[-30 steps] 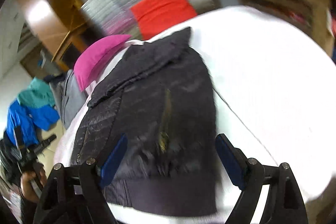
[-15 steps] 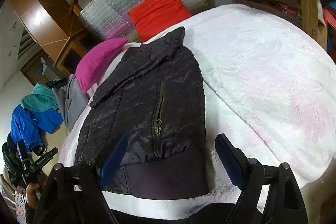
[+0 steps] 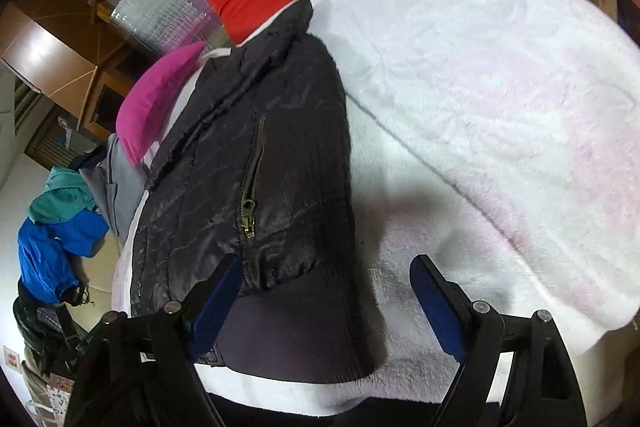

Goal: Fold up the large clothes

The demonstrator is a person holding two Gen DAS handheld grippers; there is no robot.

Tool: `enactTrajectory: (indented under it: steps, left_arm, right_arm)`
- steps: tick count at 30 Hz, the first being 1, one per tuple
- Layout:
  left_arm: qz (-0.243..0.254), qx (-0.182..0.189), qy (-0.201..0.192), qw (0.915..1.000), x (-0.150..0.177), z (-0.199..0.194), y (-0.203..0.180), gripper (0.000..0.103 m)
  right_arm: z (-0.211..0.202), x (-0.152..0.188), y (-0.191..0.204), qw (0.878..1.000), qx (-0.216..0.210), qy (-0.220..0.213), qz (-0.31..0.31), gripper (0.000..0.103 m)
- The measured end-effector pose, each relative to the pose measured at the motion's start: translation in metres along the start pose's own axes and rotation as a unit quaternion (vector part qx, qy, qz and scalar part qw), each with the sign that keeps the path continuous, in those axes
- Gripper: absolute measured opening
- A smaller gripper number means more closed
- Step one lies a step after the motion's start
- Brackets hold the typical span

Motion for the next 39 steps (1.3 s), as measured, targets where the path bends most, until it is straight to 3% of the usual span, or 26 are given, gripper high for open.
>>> enactTrajectory:
  steps: [16,24,27,30,32,33,34,37,39]
  left_arm:
    - [0.023,-0.023,0.008,0.9994,0.006,0.013,-0.009,0.079]
    - [0.022,-0.021,0.009,0.9995,0.007,0.014,-0.009,0.079]
    - [0.021,-0.02,0.013,0.9995,0.007,0.016,-0.01,0.079]
    - [0.027,-0.025,0.02,0.9991,0.007,0.019,-0.01,0.079]
    - [0.032,-0.013,0.026,0.9991,0.008,0.022,-0.013,0.061]
    - [0.044,0.001,0.029,0.9986,0.009,0.023,-0.019,0.045]
    - [0.054,0.002,0.028,0.9981,0.01,0.023,-0.022,0.037]
    - [0.089,-0.028,0.018,0.9955,0.013,0.018,-0.033,0.025]
    - [0.09,-0.025,0.016,0.9955,0.013,0.015,-0.034,0.019]
  right_arm:
    - [0.021,0.006,0.011,1.0,-0.011,0.017,-0.02,0.088]
    - [0.025,0.011,0.021,0.998,-0.022,0.031,-0.04,0.081]
    - [0.028,0.01,0.018,0.999,-0.024,0.036,-0.032,0.074]
    - [0.03,0.009,0.012,0.999,-0.015,0.045,-0.025,0.056]
    - [0.031,0.008,0.01,0.998,-0.009,0.051,-0.025,0.039]
    - [0.032,0.009,0.01,0.998,-0.005,0.057,-0.03,0.034]
    - [0.032,0.01,0.01,0.998,-0.002,0.059,-0.034,0.03]
    - [0.03,0.011,0.016,0.997,-0.002,0.061,-0.048,0.017]
    - [0.027,0.011,0.019,0.997,-0.008,0.059,-0.05,0.014]
Point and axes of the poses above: each gripper's, at about its wrist camera, not at the fingertips, and z roughly the way its jaws point, y to its left, x to its underside, the point moved 6 cm from there along z, roughly the way its jaws point, and after that the axes turned 4 degrees about y, right-handed, at the moved point
